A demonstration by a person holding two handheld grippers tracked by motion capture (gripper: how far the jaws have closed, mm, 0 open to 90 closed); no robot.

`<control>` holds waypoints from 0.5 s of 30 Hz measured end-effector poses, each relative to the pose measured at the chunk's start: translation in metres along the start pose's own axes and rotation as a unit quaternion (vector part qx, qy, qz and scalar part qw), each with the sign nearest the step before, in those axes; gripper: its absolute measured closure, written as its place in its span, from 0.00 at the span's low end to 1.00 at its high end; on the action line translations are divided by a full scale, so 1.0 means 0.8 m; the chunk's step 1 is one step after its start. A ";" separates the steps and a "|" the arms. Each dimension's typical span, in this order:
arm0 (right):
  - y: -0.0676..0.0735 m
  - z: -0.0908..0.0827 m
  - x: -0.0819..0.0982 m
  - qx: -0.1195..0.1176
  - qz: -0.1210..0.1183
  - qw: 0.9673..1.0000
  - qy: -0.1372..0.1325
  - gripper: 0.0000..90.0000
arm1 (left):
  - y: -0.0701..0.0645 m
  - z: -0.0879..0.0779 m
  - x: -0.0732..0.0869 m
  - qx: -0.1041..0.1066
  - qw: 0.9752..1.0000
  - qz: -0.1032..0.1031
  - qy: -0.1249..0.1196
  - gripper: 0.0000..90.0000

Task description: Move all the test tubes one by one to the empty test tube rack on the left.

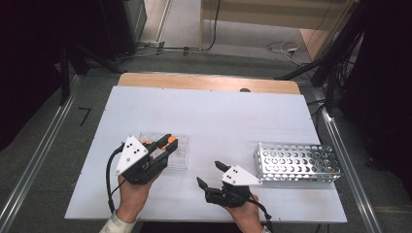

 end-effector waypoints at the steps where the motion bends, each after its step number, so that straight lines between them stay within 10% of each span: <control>1: 0.000 0.000 0.000 0.000 0.002 1.000 0.001 0.25 | 0.001 0.000 0.000 -0.007 1.000 0.003 0.000 0.78; 15: -0.002 -0.001 0.000 0.001 0.004 1.000 -0.002 0.25 | 0.012 0.015 0.011 -0.038 0.999 0.020 0.021 0.78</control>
Point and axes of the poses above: each handheld gripper's, and its own axes: z roughly forward along the jaws, x roughly out of its underside, y roughly to its left, the point moved 3 cm from there along z, roughly forward along the jaws, and after that the axes turned 1 degree about y, right-handed, at the moved point
